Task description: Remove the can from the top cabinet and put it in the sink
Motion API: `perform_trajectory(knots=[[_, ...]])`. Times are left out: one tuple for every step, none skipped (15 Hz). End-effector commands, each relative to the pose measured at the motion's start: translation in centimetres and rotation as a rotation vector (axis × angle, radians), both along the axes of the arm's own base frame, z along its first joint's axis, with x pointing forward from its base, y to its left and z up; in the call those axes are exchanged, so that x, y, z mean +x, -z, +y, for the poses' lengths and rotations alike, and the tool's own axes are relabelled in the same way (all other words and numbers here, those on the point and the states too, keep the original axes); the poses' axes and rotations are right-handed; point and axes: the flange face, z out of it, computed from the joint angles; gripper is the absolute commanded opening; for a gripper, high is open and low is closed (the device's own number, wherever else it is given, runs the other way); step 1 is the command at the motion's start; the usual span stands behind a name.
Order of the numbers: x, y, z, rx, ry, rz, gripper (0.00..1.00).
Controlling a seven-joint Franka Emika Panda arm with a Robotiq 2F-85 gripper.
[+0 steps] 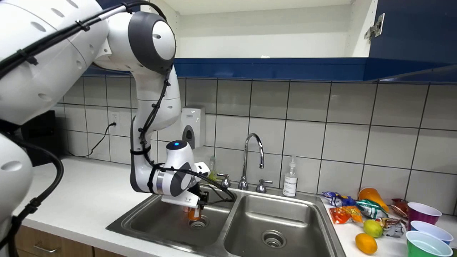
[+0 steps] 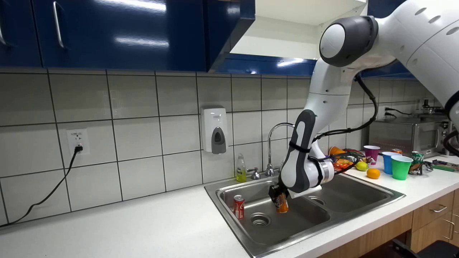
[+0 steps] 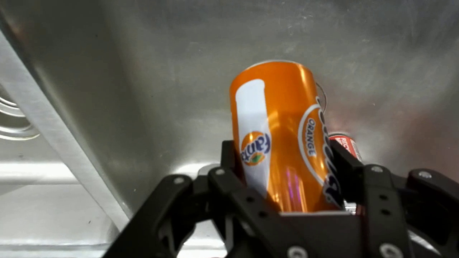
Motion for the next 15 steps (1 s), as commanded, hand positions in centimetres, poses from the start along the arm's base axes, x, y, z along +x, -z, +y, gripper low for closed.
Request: perform_trajectory(knots=[[1.3, 0.6, -0.7, 0.015, 0.010, -0.016, 0.38], [1.5, 0.8, -0.8, 0.015, 0.012, -0.017, 0.38], [1.7, 1.1, -0.9, 0.013, 0.012, -0.017, 0.38], [2.0, 1.4, -1.0, 0.014, 0.012, -0.018, 0.38], [2.2, 1.7, -1.1, 0.014, 0.013, -0.018, 0.38], [2.3, 2.2, -1.2, 0.011, 0.012, -0.017, 0.38], [2.6, 2.4, -1.2, 0.010, 0.012, -0.018, 0.38], [2.7, 2.9, -1.3, 0.009, 0.010, -0.017, 0.38], [2.9, 3.3, -1.3, 0.008, 0.010, -0.015, 0.38], [3.0, 3.9, -1.4, 0.005, 0.010, -0.011, 0.38], [3.0, 4.4, -1.4, 0.006, 0.008, -0.008, 0.38], [3.0, 5.0, -1.4, 0.007, 0.007, -0.002, 0.38], [3.0, 5.6, -1.4, 0.007, 0.007, 0.003, 0.38], [3.0, 6.1, -1.4, 0.005, 0.006, 0.008, 0.38], [3.0, 6.6, -1.4, 0.005, 0.005, 0.012, 0.38]])
